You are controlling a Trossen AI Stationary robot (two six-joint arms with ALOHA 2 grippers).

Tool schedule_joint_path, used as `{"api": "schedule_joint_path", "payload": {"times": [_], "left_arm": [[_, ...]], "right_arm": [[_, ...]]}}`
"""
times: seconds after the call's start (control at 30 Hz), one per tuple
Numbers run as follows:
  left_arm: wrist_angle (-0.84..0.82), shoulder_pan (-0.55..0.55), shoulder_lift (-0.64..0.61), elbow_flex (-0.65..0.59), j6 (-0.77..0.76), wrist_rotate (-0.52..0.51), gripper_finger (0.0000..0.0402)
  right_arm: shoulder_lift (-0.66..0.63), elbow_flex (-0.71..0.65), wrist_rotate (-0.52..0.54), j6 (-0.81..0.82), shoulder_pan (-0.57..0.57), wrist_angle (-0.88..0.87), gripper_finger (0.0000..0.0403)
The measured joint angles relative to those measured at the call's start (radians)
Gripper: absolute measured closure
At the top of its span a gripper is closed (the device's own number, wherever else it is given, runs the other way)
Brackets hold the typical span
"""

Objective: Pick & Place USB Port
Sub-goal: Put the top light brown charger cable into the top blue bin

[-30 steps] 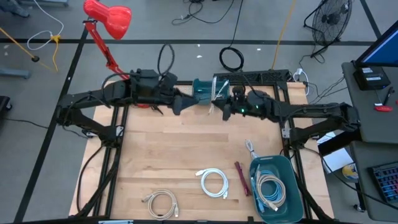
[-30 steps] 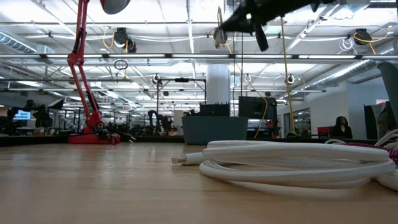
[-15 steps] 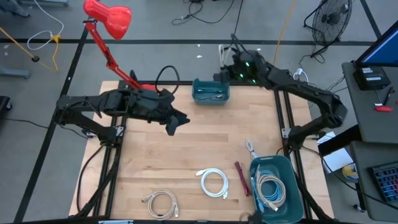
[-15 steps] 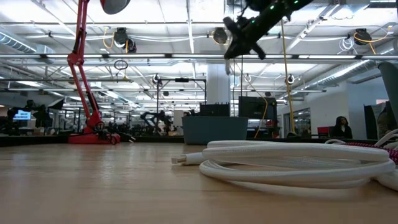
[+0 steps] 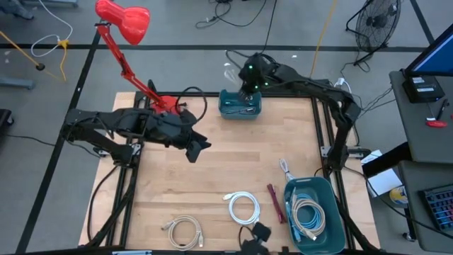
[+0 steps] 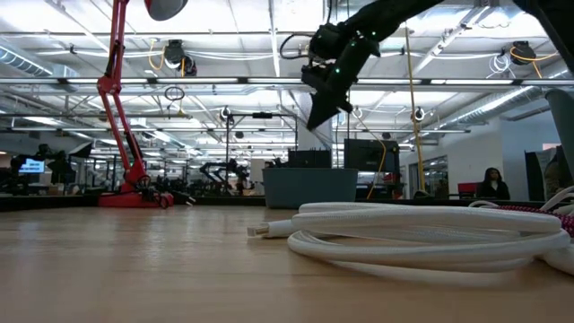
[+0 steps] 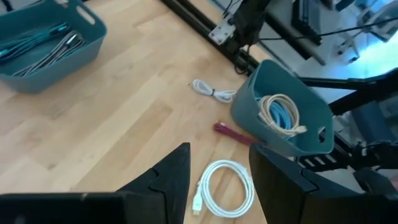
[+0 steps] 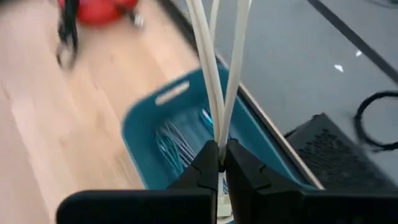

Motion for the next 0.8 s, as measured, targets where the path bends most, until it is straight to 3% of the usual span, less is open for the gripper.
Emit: {"api": "schedule_joint_path", "payload": {"times": [0.2,0.47,0.7,0.8], "left_arm": [[-0.064,-0.022,0.0,0.0,-0.066,-0.035,0.0236],[-0.067,-0.044,0.0,0.0,-0.097,-0.065,0.0236],[-0.067,-0.044,0.0,0.0,-0.098,-0.066,0.0236],[-0.067,-0.043,0.0,0.0,-0.097,-0.066,0.0236]], "right_arm": [[0.04,0.006,0.005,-0.182,0.02,-0.049,0.0401],[0.096,0.005,0.058,-0.284,0.033,-0.161,0.0401],[0.116,0.006,0.059,-0.345,0.052,-0.148,0.0401],[0.114,0.006,0.109,-0.379,0.057,-0.132,0.0402]]}}
